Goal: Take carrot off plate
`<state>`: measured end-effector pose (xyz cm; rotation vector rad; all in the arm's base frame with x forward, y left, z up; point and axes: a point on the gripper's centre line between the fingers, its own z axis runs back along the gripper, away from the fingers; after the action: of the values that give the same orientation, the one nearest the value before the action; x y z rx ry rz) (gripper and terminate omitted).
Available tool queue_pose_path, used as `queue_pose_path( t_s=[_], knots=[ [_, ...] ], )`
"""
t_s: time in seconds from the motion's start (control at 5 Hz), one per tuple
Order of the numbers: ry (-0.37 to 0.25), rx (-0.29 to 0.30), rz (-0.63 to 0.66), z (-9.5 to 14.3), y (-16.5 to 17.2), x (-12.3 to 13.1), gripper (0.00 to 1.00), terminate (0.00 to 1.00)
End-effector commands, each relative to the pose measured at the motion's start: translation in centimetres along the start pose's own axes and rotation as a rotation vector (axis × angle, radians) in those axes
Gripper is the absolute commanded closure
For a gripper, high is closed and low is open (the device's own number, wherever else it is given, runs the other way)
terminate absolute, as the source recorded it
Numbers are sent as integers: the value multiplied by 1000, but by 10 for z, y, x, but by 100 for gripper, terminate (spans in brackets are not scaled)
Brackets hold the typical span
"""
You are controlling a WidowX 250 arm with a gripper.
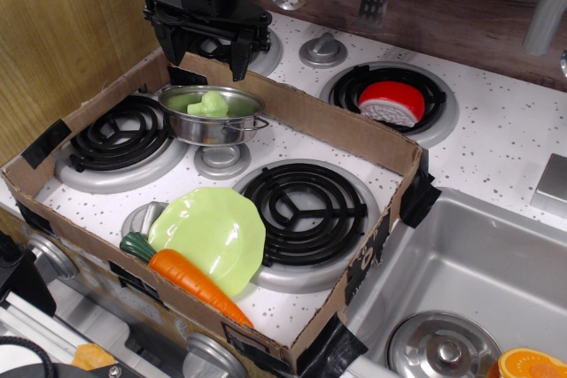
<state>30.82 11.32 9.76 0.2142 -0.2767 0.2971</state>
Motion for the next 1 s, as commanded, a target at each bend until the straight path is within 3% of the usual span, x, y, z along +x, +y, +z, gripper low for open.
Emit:
queue_pose_path(
  t_s=[0.0, 0.4, 0.6, 0.8],
  knots=[
    [0, 0, 0, 0, 0, 0, 0, 0],
    [-44, 75, 163, 30, 9, -25, 0, 0],
    [-35, 98, 349, 41, 8, -55, 0, 0],
    [90, 85, 605, 31, -2, -85, 0, 0]
  ],
)
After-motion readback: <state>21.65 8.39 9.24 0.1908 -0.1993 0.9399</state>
